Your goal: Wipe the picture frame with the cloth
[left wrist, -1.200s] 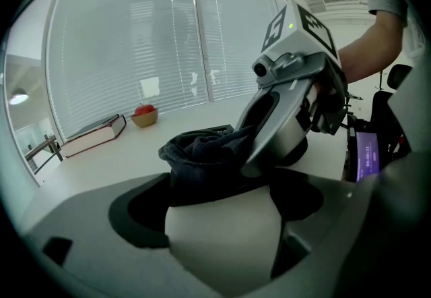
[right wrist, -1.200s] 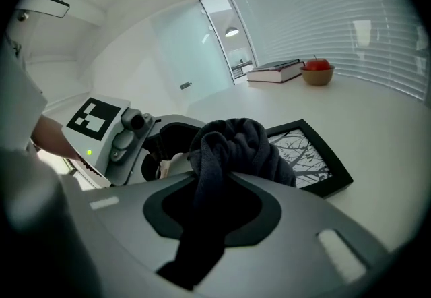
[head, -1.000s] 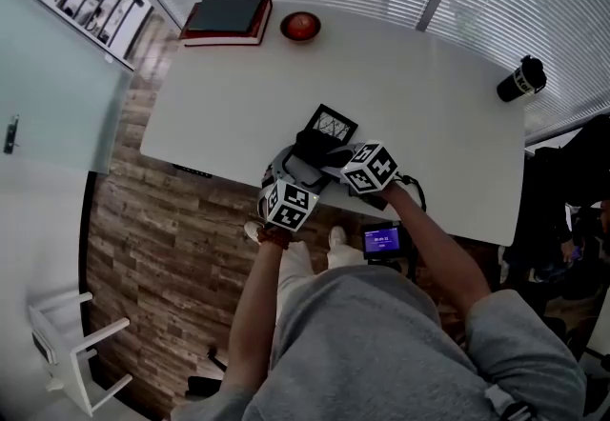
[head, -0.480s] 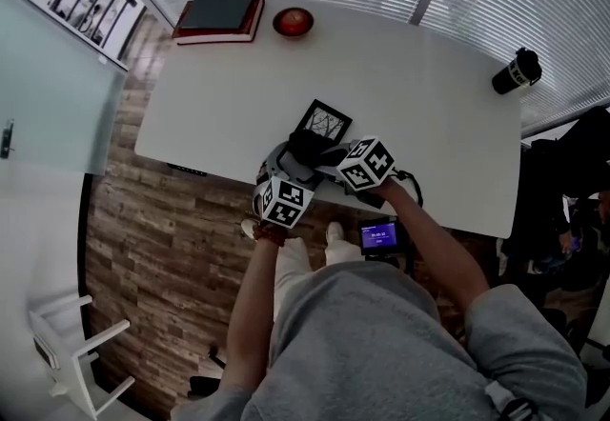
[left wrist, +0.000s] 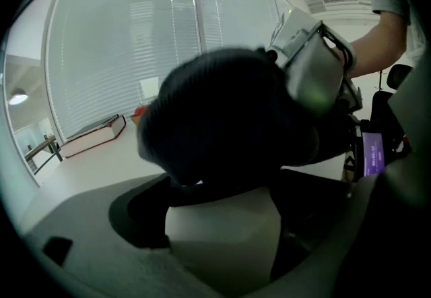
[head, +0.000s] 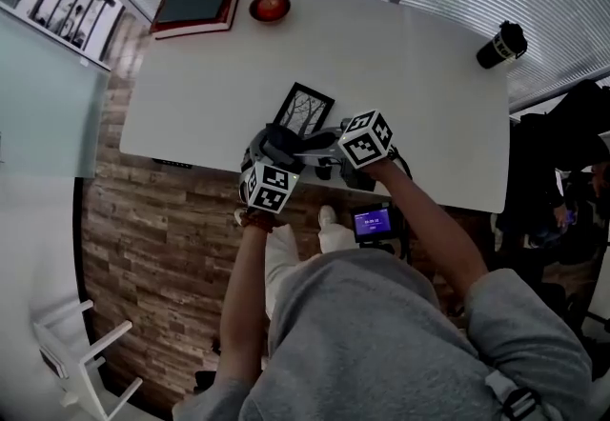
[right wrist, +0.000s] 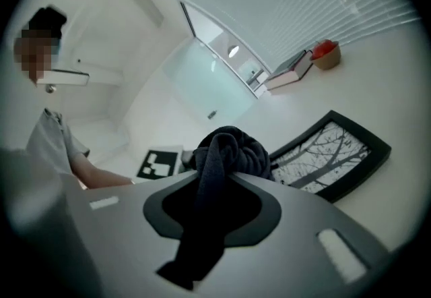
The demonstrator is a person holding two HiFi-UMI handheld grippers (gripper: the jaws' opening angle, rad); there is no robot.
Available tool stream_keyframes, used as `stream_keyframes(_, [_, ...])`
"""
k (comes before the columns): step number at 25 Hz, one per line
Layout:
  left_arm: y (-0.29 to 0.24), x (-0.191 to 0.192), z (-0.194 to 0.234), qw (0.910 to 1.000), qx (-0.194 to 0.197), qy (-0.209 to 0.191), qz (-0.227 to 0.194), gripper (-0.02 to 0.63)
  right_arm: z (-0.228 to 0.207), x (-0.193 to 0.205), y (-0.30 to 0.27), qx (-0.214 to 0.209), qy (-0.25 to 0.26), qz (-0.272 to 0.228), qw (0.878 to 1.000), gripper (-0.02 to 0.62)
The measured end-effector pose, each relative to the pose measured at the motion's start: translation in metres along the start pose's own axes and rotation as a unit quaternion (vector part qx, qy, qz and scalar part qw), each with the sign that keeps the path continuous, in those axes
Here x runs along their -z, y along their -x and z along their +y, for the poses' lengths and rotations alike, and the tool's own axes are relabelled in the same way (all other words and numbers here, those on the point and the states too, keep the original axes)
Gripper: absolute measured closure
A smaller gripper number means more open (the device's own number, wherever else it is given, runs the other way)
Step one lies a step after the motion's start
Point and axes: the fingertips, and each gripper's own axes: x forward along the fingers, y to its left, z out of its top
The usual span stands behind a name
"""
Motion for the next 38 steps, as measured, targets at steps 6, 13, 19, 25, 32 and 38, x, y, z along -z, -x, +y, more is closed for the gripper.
stream_keyframes(6, [0.002, 0.0, -0.001, 1.0, 0.006, -0.001, -0.001, 0.138, 0.038, -0.051, 0.035, -0.013, 0.019, -0.114, 0.993, 0.504])
stream_keyframes(13, [0.041, -0.021, -0.024, 0.9916, 0.115, -0.04, -0.042, 0.182, 0.054, -0.09, 0.062, 0.102, 0.09, -0.21, 0.968, 0.504])
stream_keyframes(19, [0.105, -0.078, 0.005, 0.9827, 0.086, 0.01, -0.163, 0.283, 0.071, -0.096, 0.081, 0.217, 0.156, -0.283, 0.921, 0.505])
stream_keyframes(25, [0.158, -0.128, 0.03, 0.9623, 0.062, 0.027, -0.264, 0.36, 0.098, -0.097, 0.074, 0.293, 0.231, -0.286, 0.883, 0.503])
stream_keyframes(32, [0.191, -0.155, 0.044, 0.9452, 0.038, 0.025, -0.323, 0.46, 0.13, -0.105, 0.072, 0.378, 0.3, -0.281, 0.83, 0.502])
stream_keyframes(38, [0.191, -0.15, 0.045, 0.9424, 0.035, 0.023, -0.332, 0.521, 0.128, -0.098, 0.071, 0.415, 0.29, -0.276, 0.817, 0.502])
